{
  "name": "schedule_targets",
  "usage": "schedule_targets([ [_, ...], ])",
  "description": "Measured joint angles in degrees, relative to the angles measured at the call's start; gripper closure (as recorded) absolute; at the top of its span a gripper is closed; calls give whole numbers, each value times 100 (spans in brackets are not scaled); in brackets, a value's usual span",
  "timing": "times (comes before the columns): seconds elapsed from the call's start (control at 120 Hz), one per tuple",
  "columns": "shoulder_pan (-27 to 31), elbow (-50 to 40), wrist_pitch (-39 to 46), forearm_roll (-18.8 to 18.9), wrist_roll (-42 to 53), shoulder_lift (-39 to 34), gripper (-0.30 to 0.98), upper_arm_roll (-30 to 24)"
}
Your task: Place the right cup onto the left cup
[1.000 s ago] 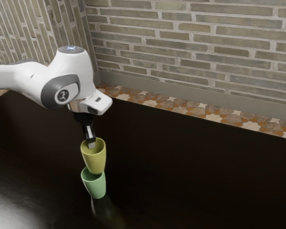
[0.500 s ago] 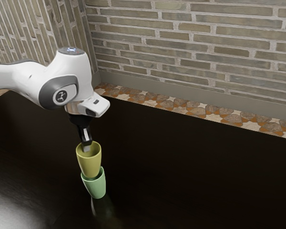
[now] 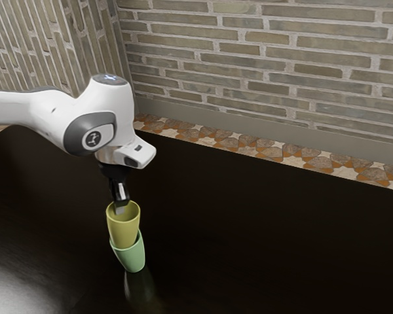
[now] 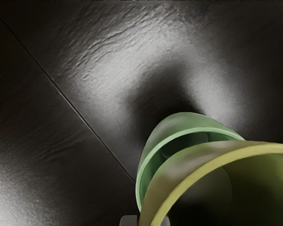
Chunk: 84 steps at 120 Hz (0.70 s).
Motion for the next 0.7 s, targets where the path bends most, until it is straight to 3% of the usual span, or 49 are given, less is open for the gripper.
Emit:
schedule_targets([
  [0.183, -73, 64, -58, 8, -46, -26, 39, -1],
  [0.3, -124, 275, -169, 7, -64, -74, 23, 3],
  [0.467, -218, 1511, -511, -68, 75, 365, 10, 72],
  [0.7, -251, 3047, -1321, -225, 538, 959, 3, 477],
])
